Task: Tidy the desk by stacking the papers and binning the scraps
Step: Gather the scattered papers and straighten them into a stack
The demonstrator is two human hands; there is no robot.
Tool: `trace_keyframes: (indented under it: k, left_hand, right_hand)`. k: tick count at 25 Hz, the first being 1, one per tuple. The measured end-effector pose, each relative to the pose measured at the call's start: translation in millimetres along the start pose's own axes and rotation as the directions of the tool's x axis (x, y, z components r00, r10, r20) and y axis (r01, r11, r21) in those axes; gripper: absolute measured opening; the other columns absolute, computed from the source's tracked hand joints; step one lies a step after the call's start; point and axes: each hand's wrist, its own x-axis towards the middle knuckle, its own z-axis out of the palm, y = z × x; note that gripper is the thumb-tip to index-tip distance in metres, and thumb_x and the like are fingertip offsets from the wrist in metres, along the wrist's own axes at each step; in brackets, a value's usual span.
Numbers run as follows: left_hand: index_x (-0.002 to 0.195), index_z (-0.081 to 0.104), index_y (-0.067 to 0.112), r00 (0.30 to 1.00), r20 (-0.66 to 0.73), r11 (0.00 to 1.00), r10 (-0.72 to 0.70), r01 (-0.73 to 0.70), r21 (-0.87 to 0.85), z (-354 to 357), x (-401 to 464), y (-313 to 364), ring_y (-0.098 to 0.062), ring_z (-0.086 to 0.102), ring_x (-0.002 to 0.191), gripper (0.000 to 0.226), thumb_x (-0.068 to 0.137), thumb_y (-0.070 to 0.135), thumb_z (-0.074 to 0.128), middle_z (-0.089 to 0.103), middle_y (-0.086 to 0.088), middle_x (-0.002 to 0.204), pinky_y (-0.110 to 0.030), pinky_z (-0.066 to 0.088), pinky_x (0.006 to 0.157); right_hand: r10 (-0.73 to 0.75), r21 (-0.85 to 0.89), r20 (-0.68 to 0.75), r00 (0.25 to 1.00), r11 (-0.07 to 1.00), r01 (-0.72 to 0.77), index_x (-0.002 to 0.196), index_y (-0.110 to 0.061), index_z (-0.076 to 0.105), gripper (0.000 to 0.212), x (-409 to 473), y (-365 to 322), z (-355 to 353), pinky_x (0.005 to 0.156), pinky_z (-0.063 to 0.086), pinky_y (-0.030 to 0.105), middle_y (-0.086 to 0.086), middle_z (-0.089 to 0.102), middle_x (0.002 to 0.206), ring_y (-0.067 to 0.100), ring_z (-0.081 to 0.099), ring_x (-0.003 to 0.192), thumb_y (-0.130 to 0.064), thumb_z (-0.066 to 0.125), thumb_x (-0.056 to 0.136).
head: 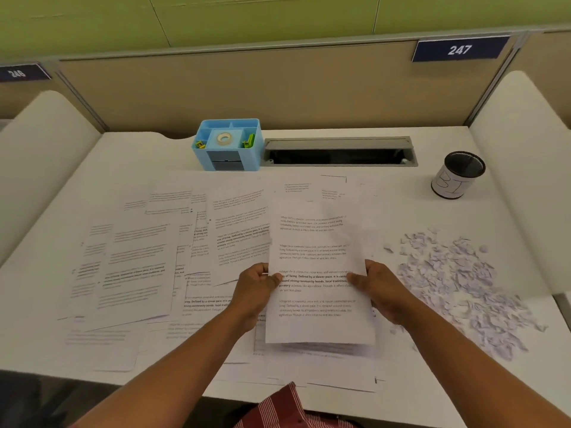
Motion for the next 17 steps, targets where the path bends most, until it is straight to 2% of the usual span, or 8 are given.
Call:
trace_keyframes:
  k: [6,10,13,17]
  left_hand:
    - [0.105,0.069,0.015,0.987,-0.16,0.998,-0.001,-0.009,-0.062,-53.3,12.5,2.9,-0.018,0.071,0.09,0.012,0.094,0.011,0.07,0.076,-0.006,0.104,-0.032,0.058,0.078]
    - [0.12,0.064,0.017,0.962,-0.271,0.999,0.034,-0.026,0.032,-98.5,35.4,8.7,-0.018,0.061,0.113,0.028,0.093,0.016,0.071,0.066,0.0,0.119,-0.029,0.048,0.091]
    - [0.138,0.054,0.016,0.973,-0.228,0.991,0.047,-0.016,0.134,-131.7,53.3,12.0,-0.017,0.054,0.123,0.047,0.095,0.021,0.07,0.056,0.001,0.138,-0.032,0.045,0.102]
    - [0.15,0.042,0.018,0.991,-0.122,0.982,0.054,-0.031,0.188,-163.7,84.9,15.8,-0.02,0.048,0.135,0.06,0.096,0.024,0.068,0.045,0.0,0.153,-0.032,0.041,0.102]
  right_hand:
    - [-0.034,-0.04,-0.066,0.997,0.999,0.032,0.116,-0.012,0.067,0.017,25.1,-11.8,43.3,0.084,0.062,0.049,0.005,0.078,0.105,0.027,0.076,0.091,-0.016,0.062,0.1]
    - [-0.037,-0.039,-0.124,0.992,0.999,0.033,0.11,-0.014,0.069,0.013,47.1,-20.4,69.4,0.086,0.061,0.051,0.006,0.077,0.105,0.028,0.076,0.092,-0.013,0.062,0.1]
    - [-0.039,-0.041,-0.175,0.984,0.999,0.032,0.11,-0.014,0.07,0.013,67.1,-28.7,95.3,0.086,0.06,0.052,0.007,0.078,0.104,0.03,0.075,0.092,-0.013,0.063,0.099]
    - [-0.037,-0.103,-0.263,0.964,0.995,0.01,0.107,-0.012,0.071,0.012,92.5,-42.4,123.6,0.08,0.062,0.049,0.008,0.078,0.099,0.028,0.076,0.085,-0.015,0.063,0.099]
